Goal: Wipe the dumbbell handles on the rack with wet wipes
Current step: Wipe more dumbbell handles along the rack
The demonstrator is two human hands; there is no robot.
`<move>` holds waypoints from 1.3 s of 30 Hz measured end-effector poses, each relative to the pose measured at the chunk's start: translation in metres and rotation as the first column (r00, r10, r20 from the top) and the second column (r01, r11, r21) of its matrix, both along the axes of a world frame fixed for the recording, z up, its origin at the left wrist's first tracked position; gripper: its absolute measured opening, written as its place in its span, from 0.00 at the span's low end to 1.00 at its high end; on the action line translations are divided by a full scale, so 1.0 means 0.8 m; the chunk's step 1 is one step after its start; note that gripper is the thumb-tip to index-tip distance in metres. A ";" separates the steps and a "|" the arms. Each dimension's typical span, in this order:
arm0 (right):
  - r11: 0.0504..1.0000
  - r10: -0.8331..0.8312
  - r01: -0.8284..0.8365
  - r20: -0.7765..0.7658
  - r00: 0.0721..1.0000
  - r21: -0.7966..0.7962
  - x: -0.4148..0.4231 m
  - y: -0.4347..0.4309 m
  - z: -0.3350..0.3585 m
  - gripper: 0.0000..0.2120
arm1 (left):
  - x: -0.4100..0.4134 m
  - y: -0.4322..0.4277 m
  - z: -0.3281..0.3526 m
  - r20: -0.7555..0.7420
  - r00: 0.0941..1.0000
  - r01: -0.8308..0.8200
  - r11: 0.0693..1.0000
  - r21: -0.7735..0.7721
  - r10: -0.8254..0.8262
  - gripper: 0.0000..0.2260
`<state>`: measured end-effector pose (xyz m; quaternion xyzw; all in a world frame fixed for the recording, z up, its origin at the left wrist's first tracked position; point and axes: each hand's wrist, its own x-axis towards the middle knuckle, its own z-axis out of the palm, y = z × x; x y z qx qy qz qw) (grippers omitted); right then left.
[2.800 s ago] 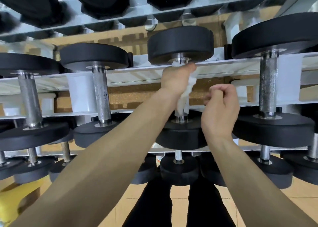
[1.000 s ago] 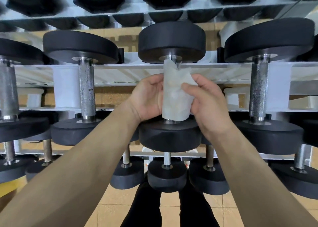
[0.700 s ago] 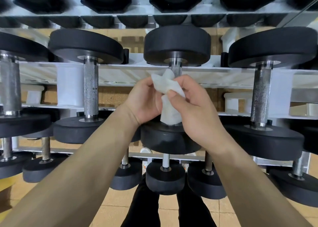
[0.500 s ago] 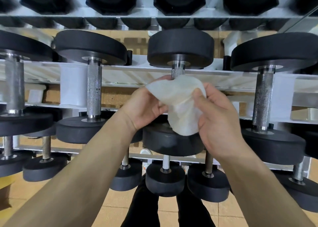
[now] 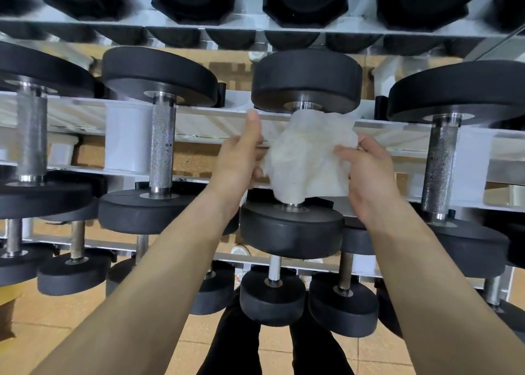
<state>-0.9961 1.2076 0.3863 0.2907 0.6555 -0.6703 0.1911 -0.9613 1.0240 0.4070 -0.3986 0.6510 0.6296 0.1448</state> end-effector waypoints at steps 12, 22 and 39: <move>0.948 0.317 -0.318 0.058 0.947 0.010 0.010 -0.064 0.042 0.21 | 0.004 0.011 0.001 -0.386 0.912 -0.179 0.982 -0.063 0.142 0.08; 0.921 0.279 -0.174 0.278 0.919 -0.349 -0.019 -0.070 0.017 0.19 | 0.015 0.000 -0.006 -0.265 0.949 -0.191 0.981 -0.042 0.174 0.05; 0.920 0.294 -0.232 0.164 0.941 -0.316 -0.018 -0.084 0.007 0.29 | 0.051 0.013 -0.003 -0.203 0.929 -0.301 0.951 0.067 0.309 0.06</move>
